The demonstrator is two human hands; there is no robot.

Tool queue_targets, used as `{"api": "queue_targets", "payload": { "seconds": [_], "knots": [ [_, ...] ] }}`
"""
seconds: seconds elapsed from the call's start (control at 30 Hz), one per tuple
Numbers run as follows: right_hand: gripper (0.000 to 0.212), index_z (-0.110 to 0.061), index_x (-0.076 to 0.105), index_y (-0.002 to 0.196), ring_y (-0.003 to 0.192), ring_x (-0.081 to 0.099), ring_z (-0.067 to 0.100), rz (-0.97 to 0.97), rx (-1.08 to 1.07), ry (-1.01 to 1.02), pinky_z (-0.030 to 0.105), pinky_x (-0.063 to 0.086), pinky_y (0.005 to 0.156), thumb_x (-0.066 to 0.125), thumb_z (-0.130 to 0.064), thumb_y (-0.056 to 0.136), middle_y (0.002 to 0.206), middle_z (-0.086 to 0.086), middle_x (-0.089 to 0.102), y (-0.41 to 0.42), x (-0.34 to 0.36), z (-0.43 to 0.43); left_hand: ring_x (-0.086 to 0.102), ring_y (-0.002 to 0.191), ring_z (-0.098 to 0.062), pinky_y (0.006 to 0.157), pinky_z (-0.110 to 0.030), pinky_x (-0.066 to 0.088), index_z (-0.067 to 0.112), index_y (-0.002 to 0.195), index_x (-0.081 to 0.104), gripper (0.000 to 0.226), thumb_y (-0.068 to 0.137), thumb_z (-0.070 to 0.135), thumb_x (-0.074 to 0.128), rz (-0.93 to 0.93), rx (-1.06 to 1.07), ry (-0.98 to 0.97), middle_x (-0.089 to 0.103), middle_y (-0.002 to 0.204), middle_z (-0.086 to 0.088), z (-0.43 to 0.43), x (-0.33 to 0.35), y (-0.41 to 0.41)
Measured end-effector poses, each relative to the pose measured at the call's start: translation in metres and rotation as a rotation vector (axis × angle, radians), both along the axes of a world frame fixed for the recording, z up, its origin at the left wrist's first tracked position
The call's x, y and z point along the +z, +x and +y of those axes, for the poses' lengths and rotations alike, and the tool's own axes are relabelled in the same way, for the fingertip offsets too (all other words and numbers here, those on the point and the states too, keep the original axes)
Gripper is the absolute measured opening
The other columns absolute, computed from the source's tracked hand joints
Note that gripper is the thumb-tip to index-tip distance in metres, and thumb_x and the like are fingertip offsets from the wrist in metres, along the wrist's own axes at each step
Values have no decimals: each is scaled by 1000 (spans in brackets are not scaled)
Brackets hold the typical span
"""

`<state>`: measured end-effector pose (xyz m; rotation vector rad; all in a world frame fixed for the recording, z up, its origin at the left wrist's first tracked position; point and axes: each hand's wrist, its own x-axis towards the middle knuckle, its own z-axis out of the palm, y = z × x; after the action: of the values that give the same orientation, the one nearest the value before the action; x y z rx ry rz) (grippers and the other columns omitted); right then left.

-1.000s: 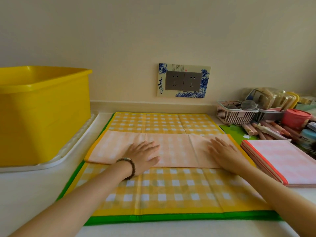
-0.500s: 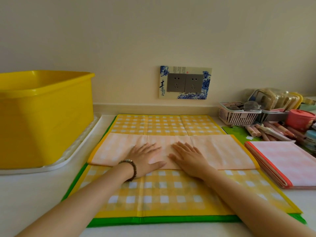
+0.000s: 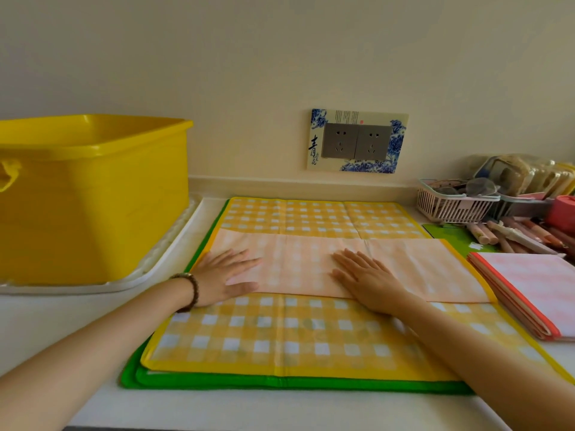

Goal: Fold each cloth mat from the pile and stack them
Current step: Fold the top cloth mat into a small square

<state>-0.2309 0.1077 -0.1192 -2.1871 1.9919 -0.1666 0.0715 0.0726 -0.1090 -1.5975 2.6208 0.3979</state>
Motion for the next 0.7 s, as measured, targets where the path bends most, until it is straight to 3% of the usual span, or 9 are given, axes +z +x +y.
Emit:
{"api": "queue_targets", "payload": {
  "seconds": [0.13,0.2,0.27,0.33,0.4,0.53,0.7],
  "knots": [
    [56,-33,12,150,146,3,12,-26,7,38,30,3,117,22,-52,98,159,-8,5,-4,8,3,-5,145,-11,117,-41,-3,51,143,9,130,25,104,3,-4,-6,82,-1,157,14,-4,12,-3],
    [53,-26,25,147,144,18,16,-177,-12,54,29,13,114,36,-44,98,157,-3,18,-6,16,6,8,145,-10,119,-35,6,43,144,22,133,27,104,18,71,12,147,12,156,12,-9,24,-8],
    [46,-27,42,138,134,37,15,-442,-68,37,28,30,106,52,-36,94,146,-3,39,-9,25,15,20,142,-9,117,-31,14,34,143,33,113,49,96,36,151,39,150,23,154,11,-11,36,-21],
    [42,-28,53,128,123,48,10,-658,-98,5,27,40,98,63,-30,88,136,-6,52,-13,35,28,24,140,-10,115,-28,18,30,142,37,79,77,73,44,189,20,83,27,153,10,-10,43,-44],
    [40,-21,56,125,113,57,11,-842,-107,68,26,48,91,66,-22,86,127,-2,59,-18,44,43,21,142,-11,115,-31,18,30,144,33,71,84,66,44,194,-23,38,24,154,9,-14,45,-69],
    [35,-8,57,121,104,65,21,-1194,-217,362,24,56,81,60,-11,86,114,10,67,-32,54,75,12,145,-16,118,-38,14,25,149,20,82,83,70,39,64,-61,-7,14,157,4,-34,35,-115],
    [41,4,54,119,106,65,31,-1514,-406,544,34,56,84,57,-10,80,113,21,67,-52,53,103,15,144,-21,117,-41,15,22,150,15,88,82,75,33,-63,-17,-80,13,158,0,-58,18,-142]
  ]
}}
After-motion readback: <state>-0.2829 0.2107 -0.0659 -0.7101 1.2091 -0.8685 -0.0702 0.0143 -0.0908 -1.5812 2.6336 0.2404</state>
